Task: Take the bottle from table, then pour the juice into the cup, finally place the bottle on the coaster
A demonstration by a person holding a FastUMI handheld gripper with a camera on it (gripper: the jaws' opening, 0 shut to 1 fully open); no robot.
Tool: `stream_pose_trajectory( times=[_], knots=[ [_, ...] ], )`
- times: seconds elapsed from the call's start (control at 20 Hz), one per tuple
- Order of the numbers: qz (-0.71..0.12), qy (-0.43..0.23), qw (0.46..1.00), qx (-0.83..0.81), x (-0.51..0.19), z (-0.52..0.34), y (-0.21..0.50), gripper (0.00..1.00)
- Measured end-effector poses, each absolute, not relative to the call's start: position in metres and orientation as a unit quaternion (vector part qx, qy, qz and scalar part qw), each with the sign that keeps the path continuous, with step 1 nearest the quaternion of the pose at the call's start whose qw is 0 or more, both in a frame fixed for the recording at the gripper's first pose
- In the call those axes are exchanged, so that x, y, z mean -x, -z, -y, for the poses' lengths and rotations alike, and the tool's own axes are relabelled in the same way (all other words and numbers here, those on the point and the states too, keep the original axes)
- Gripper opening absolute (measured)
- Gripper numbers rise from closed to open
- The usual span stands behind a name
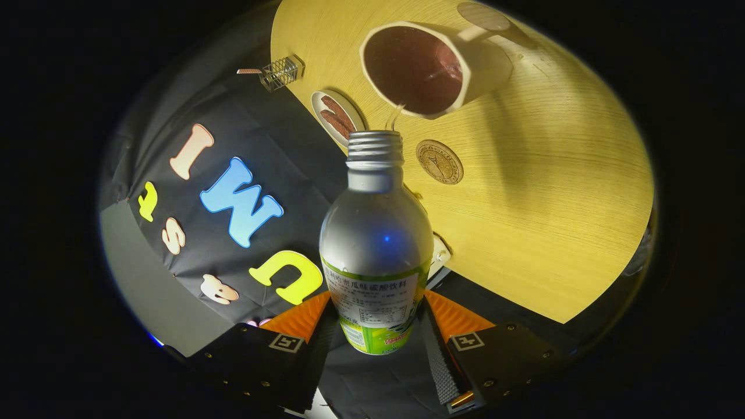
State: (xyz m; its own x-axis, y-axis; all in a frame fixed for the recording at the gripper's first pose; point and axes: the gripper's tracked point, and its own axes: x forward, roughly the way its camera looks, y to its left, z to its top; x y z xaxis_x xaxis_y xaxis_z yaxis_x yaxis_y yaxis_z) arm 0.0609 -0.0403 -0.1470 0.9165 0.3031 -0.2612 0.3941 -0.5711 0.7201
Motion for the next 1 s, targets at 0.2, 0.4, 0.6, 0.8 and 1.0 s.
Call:
stream_pose_trajectory(
  times=[0.2, 0.4, 0.6, 0.8, 1.0],
  knots=[
    [-0.202, 0.06, 0.434, -0.876, -0.057, 0.038, 0.156, 0.76],
    [-0.209, 0.072, 0.469, -0.855, -0.053, 0.041, 0.171, 0.77],
    [-0.218, 0.092, 0.513, -0.825, -0.048, 0.045, 0.193, 0.76],
    [-0.236, 0.111, 0.571, -0.778, -0.044, 0.045, 0.212, 0.76],
    [-0.253, 0.125, 0.65, -0.706, -0.04, 0.048, 0.228, 0.76]
  ],
)
